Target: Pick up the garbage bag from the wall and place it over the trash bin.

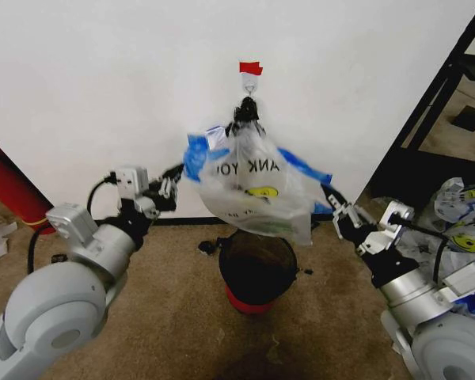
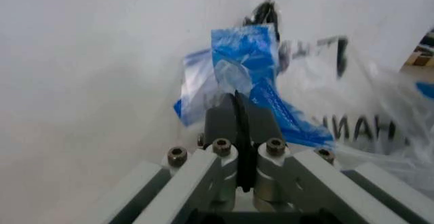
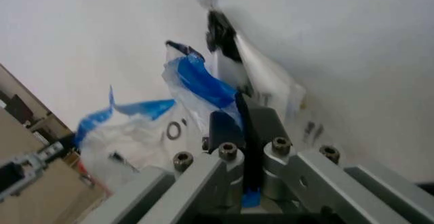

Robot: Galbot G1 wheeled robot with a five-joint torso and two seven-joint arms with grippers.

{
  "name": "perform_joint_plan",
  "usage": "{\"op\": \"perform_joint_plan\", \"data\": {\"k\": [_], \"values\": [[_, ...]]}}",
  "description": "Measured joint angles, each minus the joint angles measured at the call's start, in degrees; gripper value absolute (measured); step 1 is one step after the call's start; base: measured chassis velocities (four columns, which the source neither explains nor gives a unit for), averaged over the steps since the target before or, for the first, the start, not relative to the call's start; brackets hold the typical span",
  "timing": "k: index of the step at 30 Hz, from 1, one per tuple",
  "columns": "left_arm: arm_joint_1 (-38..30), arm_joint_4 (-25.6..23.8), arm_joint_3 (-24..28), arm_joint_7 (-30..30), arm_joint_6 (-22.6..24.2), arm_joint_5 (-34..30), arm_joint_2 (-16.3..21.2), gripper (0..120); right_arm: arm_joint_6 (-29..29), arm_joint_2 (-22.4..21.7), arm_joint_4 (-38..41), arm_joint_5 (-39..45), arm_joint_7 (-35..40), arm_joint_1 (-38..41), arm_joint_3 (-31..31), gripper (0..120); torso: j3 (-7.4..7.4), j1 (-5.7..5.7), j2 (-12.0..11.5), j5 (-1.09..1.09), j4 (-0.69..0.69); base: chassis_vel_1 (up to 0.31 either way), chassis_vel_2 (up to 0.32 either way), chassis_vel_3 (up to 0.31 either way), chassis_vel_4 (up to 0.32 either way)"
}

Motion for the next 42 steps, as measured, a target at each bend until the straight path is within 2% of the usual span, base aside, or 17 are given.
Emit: {"op": "perform_joint_plan", "data": {"k": [4, 7, 10, 13, 18, 25, 28, 33, 36, 42], "values": [[-1.62, 0.00, -1.85, 0.70, 0.44, -3.51, 0.94, 0, -1.01, -1.21, -0.05, 3.70, 1.38, -0.33, 0.80, 0, 0.00, 0.00, 0.00, 0.02, -0.01, 0.000, 0.000, 0.000, 0.000], [-0.64, 0.02, -0.53, 0.20, 1.84, -4.77, 0.01, 0, -2.41, -1.19, -0.10, 4.40, 2.03, -0.64, 0.01, 0, 0.00, 0.00, 0.00, 0.02, -0.01, 0.000, 0.000, 0.000, 0.000], [2.21, 0.05, 2.92, -2.13, 3.87, -6.42, -3.81, 0, -3.56, -0.97, -0.13, 3.88, 2.69, -0.33, -1.26, 0, 0.00, 0.00, 0.00, 0.00, 0.00, 0.000, 0.000, 0.000, 0.000], [3.09, 0.05, 4.28, -4.47, 4.52, -8.85, -6.73, 0, -4.01, -1.07, -0.16, 3.42, 3.22, 0.08, -1.53, 0, 0.00, 0.00, 0.00, 0.00, 0.00, 0.000, 0.000, 0.000, 0.000], [4.69, 0.05, 5.55, -5.80, 4.66, -9.47, -9.37, 0, -4.17, -0.48, -0.37, 1.98, 3.47, -0.41, -2.42, 0, 0.00, 0.00, 0.01, 0.00, 0.00, 0.000, 0.000, 0.000, 0.000], [7.54, 0.31, 8.75, -5.02, 3.62, -6.31, -12.90, 0, -2.47, 3.61, -6.73, -3.51, 2.63, -0.15, -7.37, 0, -0.01, 0.00, 0.02, 0.01, 0.00, 0.000, 0.000, 0.000, 0.000], [7.55, 3.54, 11.35, -3.71, 2.61, -2.75, -14.83, 0, -1.27, 5.40, -10.66, -4.82, 2.00, 1.23, -9.30, 0, -0.01, 0.00, 0.01, 0.01, -0.01, 0.000, 0.000, 0.000, 0.000], [7.17, 7.91, 13.50, -3.20, 2.09, -0.90, -17.13, 0, -0.57, 7.55, -15.42, -7.89, 1.91, 2.13, -11.63, 0, 0.00, 0.00, 0.01, 0.02, 0.00, 0.000, 0.000, 0.000, 0.000], [8.10, 9.49, 15.80, -3.69, 2.05, 0.30, -19.72, 0, -0.40, 7.94, -15.52, -8.38, 2.09, 1.50, -11.44, 0, 0.00, 0.00, 0.01, 0.01, -0.01, 0.000, 0.000, 0.000, 0.000], [9.87, 10.44, 17.43, -3.76, 2.03, 2.91, -21.91, 0, -0.21, 7.40, -12.84, -8.29, 2.52, 0.30, -9.38, 0, -0.01, 0.00, 0.02, 0.01, -0.01, 0.000, 0.000, 0.000, 0.000]]}}
